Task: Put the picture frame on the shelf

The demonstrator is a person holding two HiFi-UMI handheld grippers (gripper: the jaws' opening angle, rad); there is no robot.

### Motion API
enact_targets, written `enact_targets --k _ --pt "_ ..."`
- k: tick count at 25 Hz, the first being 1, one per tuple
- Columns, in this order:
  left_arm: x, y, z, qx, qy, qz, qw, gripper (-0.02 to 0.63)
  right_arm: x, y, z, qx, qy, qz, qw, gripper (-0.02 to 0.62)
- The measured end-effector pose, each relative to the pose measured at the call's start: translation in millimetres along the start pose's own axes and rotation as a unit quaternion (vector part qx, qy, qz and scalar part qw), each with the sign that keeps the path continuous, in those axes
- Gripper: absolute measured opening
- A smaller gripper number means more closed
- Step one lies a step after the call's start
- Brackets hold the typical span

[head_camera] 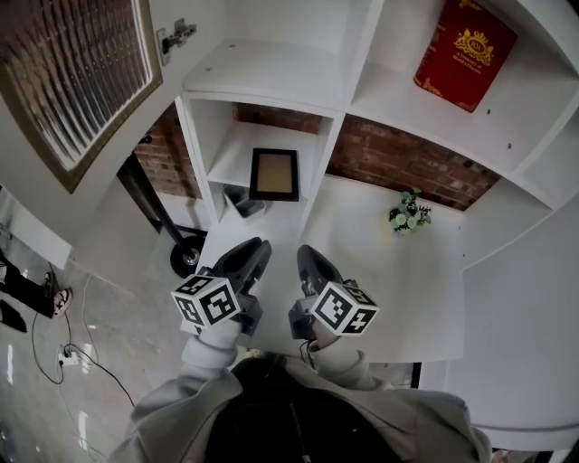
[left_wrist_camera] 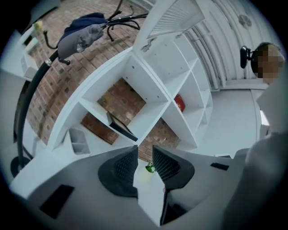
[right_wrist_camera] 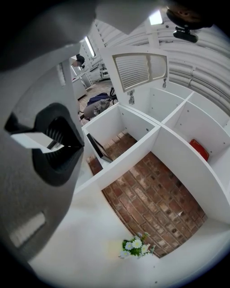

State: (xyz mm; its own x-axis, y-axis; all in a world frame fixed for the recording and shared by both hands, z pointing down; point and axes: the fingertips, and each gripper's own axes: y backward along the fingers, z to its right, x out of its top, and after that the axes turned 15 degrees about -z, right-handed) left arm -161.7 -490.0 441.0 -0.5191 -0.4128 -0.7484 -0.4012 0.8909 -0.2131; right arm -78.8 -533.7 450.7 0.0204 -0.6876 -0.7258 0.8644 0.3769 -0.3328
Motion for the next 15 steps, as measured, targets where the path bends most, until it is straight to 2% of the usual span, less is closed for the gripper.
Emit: enact_targets --k 3,5,8,11,13,15 --pt "-8 5 7 0.018 -0.047 -0.013 0.9987 0.067 -6 0 -6 0.009 0.003 -0.006 1.000 0.000" --pt "-13 7 10 0.042 -0.091 -0.021 0.9947 0.032 -8 0 -10 0.013 0.011 -0.009 1.000 0.000" --pt "-19 12 15 0.079 -0.158 -0.024 0.9840 0.005 -11 1 -18 0.020 0.027 -0.010 0.999 0.000" --pt "-22 17 21 0.105 -0.216 -0.019 0.9706 0.004 -13 4 -25 0.023 0.047 -0.007 0.999 0.000" --pt "-27 18 24 0.112 -0.235 -0.022 0.9653 0.003 -16 6 -28 0.026 0.058 -0.005 0.998 0.000" --pt "-33 18 24 0.115 -0.235 -0.032 0.9647 0.003 -20 7 -31 0.027 0.069 -0.007 0.997 0.000"
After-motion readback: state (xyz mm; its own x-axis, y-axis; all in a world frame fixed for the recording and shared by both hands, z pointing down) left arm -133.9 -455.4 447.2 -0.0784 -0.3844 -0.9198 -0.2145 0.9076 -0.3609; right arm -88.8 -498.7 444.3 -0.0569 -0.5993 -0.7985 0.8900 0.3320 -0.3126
